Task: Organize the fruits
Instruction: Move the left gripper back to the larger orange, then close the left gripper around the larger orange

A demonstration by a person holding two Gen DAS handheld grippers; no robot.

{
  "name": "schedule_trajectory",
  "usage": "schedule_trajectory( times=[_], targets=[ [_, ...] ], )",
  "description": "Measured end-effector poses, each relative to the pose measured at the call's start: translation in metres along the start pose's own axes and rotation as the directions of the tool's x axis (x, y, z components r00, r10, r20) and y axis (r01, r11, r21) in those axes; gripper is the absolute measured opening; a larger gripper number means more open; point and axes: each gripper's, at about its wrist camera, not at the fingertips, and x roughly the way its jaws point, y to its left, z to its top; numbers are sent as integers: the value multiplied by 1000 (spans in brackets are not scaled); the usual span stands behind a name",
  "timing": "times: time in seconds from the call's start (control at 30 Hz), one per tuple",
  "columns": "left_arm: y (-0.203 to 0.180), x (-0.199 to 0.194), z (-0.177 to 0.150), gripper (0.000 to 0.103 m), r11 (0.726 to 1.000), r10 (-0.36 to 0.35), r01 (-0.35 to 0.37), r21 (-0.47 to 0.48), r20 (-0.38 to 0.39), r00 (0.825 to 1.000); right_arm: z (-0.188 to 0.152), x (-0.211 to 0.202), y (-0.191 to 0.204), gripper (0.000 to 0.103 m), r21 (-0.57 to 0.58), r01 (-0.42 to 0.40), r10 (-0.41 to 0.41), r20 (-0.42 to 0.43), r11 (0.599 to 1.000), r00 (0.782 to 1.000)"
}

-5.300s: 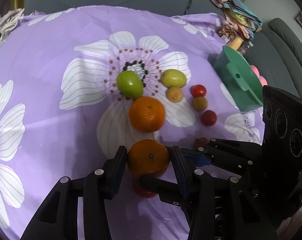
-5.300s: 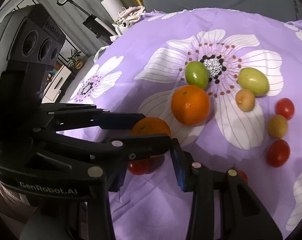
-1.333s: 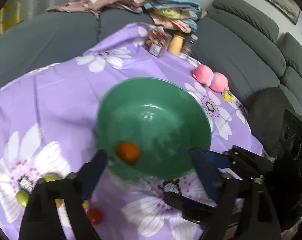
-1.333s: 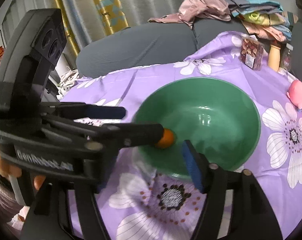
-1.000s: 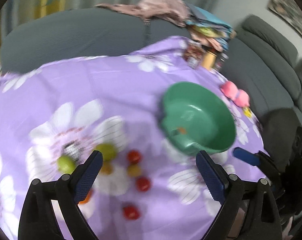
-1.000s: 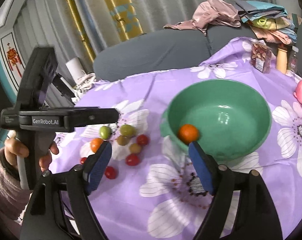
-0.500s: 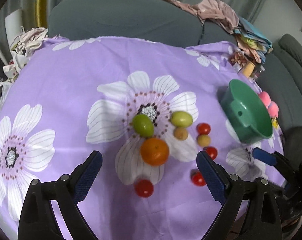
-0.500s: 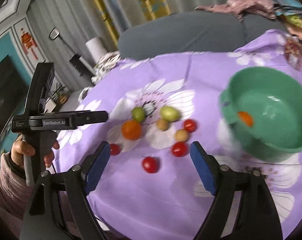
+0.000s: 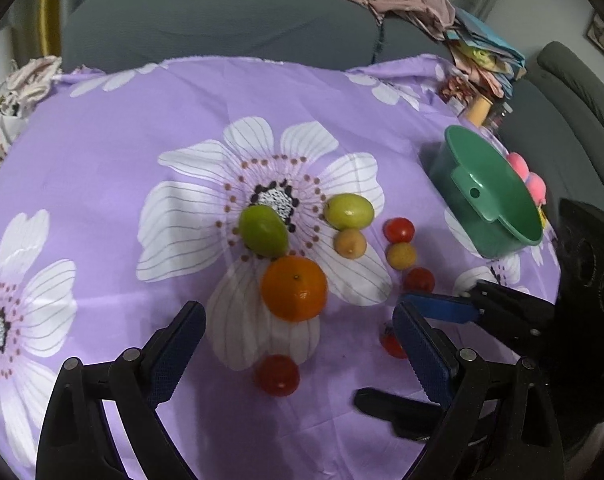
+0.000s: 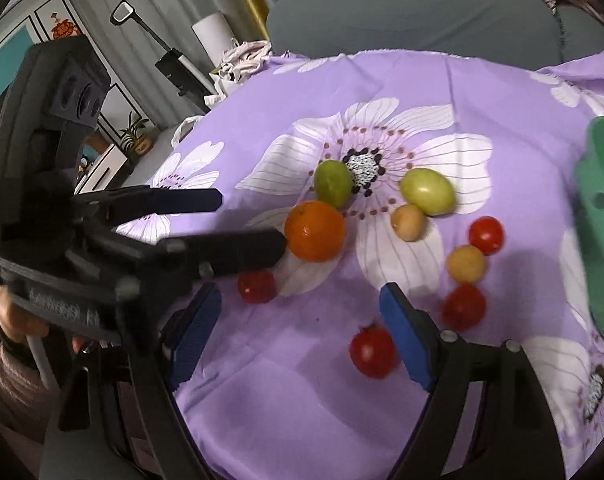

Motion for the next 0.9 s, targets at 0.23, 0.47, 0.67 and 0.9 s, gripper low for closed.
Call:
schedule_trajectory(
  times=[0.23, 0.47, 0.67, 0.9],
  targets=[
    [2, 16, 8, 86, 999, -46, 46, -15, -47, 998, 19, 26, -3, 77, 9, -23, 24, -40, 1000, 999],
    [14, 30, 12, 71, 993, -103, 96, -74, -94, 990, 29, 47, -2, 72, -15, -18, 16, -91, 1000, 996],
    [21, 34, 14, 55, 989, -113, 103, -107, -98, 989, 38, 57, -3, 68, -26, -9, 6, -115, 1000, 993],
    [25, 37, 13, 48, 988, -117, 104, -115, -114, 987, 40, 67, -3, 55, -39, 6, -12, -153, 999, 988]
  ],
)
